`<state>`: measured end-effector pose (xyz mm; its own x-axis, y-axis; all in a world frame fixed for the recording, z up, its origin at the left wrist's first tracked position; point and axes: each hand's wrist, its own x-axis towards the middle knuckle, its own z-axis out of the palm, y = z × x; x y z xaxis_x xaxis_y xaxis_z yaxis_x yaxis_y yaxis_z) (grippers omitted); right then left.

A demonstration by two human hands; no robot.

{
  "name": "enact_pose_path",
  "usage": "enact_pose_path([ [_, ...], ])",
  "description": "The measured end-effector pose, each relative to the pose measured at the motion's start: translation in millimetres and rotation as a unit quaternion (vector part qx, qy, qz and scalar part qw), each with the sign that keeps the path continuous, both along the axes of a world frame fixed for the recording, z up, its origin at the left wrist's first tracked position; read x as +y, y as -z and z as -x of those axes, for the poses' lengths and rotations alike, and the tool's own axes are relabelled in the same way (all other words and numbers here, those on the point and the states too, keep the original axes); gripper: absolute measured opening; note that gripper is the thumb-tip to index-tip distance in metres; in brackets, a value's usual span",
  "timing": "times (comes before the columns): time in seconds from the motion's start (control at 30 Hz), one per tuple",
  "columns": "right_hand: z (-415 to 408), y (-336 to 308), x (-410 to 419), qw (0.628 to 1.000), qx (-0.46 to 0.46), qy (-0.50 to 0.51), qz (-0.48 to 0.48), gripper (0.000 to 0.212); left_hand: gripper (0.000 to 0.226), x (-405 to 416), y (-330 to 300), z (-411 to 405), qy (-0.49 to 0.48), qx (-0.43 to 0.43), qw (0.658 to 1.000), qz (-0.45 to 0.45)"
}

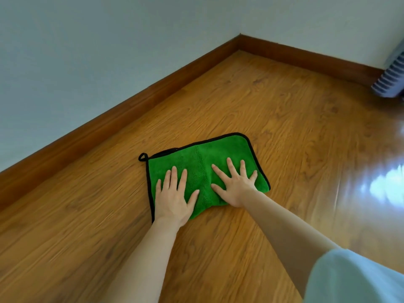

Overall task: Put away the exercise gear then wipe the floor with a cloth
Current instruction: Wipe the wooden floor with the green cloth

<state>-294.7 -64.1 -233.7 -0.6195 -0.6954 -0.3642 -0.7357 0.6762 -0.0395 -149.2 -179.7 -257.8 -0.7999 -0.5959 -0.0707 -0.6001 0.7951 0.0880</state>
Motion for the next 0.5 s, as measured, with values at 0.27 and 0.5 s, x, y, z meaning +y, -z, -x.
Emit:
enact_pose_path([
  [0.27,-70.2,-10.2,35.1,0.998,-0.019,-0.035,-0.05,0.065,0.078,20.3,-21.0,-87.2,0.048,-0.078,0.993,-0.069],
  [0.5,-175.4,-18.7,91.0,0.993,-0.056,-0.084,-0.064,0.068,0.117,64.1,-29.9,-192.9,0.08,-0.116,0.985,-0.098],
])
